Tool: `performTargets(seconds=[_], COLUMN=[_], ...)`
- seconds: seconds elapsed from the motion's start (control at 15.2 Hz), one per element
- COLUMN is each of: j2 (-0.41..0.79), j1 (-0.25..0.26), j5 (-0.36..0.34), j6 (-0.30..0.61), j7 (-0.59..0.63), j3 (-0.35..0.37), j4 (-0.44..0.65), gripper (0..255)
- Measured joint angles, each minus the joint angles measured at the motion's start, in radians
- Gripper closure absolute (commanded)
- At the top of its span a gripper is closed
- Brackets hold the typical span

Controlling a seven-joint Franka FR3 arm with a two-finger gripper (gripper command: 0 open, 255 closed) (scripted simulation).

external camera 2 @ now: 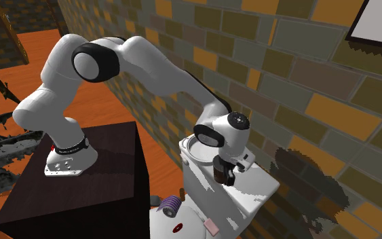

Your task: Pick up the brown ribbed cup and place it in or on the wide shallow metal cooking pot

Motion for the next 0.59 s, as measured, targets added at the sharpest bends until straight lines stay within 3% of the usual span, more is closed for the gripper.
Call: performTargets(seconds=[0.46, 0.53, 0.59], j2=[0.015, 0.015, 0.015], j1=[0.000, 0.000, 0.000], j5=[0.004, 0.004, 0.004], j6=[0.010, 0.010, 0.010], j7=[-0.001, -0.001, -0.001], j3=[0.004, 0.004, 0.004], j4=[0.006, 0.006, 0.006], gripper=[0, 255, 255])
